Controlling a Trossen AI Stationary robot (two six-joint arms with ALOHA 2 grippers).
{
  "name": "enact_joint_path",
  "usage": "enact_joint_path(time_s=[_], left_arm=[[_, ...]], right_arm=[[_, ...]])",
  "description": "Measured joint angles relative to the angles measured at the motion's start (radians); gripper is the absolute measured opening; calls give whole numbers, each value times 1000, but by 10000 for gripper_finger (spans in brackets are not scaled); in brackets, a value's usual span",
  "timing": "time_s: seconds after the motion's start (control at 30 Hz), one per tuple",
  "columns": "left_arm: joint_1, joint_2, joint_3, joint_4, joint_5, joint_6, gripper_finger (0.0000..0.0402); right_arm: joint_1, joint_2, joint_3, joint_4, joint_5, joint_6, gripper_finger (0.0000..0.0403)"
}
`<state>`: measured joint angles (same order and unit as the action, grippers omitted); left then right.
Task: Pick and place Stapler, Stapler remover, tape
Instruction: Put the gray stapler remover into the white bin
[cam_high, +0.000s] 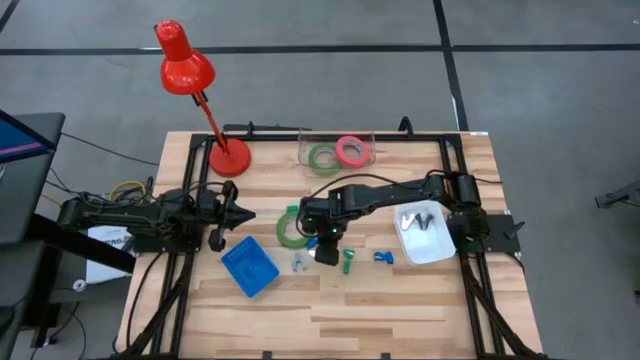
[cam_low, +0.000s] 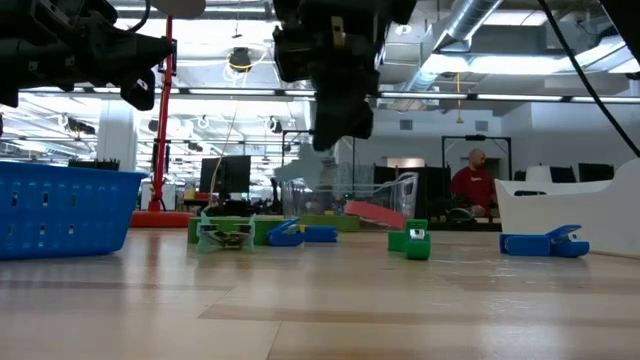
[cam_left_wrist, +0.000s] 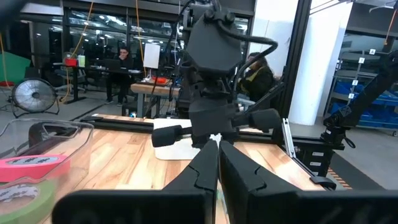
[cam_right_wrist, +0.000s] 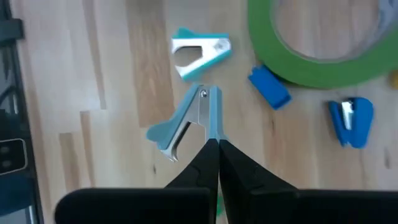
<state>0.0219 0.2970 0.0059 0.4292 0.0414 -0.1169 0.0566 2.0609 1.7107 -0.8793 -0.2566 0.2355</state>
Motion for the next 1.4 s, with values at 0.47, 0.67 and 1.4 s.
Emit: enact_joint_path(time_s=[0.47,0.67,1.4], left_arm=[[0,0,0,0,0,0,8],[0,0,0,-1,0,0,8],[0,0,0,-1,0,0,8]], right_arm=[[-7,-210,-57,-152,-4,-86,0],[-29,-350,-171,-207,-1,-86,0],[-232,-622,-517,-522,99,-239,0]])
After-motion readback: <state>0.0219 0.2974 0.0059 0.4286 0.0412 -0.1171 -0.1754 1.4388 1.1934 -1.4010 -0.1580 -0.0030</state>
